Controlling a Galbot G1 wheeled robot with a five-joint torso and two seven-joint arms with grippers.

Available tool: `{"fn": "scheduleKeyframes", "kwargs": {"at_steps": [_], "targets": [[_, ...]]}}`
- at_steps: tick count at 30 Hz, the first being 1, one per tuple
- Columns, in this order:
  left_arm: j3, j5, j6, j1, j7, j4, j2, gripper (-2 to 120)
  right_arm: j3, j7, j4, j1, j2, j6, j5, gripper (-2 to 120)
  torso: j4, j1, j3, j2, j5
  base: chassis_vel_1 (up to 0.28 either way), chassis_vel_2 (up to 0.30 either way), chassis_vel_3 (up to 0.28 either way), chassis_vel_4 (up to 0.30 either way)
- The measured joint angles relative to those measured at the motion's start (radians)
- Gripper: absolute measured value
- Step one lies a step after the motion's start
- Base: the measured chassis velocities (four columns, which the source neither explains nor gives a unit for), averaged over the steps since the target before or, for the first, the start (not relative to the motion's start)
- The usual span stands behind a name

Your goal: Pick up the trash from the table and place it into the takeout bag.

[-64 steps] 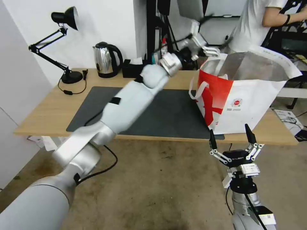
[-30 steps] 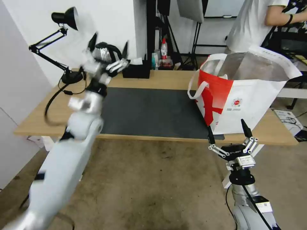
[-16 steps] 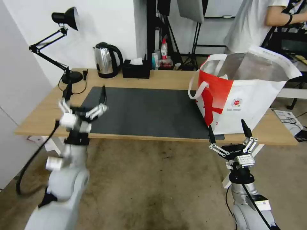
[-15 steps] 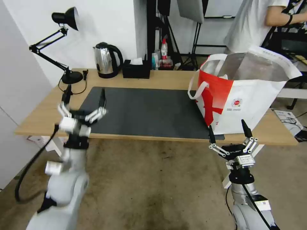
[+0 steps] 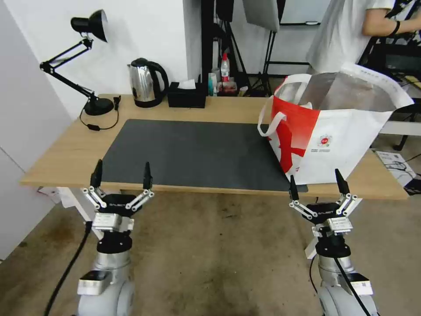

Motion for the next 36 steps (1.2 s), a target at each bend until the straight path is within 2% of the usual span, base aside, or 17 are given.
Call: {"fn": "scheduleKeyframes", "kwargs": {"at_steps": [9,36], "targets": [[0.009,0.023,-0.045,0.016,0.003,0.019,-0.021,100,-0.001,0.003,0.008,-0.016,0.008,0.01,-0.017,100,0.0,0.0,0.0,0.0,0.0,0.0,0.0,0.0,0.0],[0.011,0.027,-0.041,0.014,-0.001,0.011,-0.019,100,-0.002,0.006,0.013,-0.019,0.009,0.009,-0.015,100,0.0,0.0,0.0,0.0,-0.0001,0.0,0.0,0.0,0.0]]}}
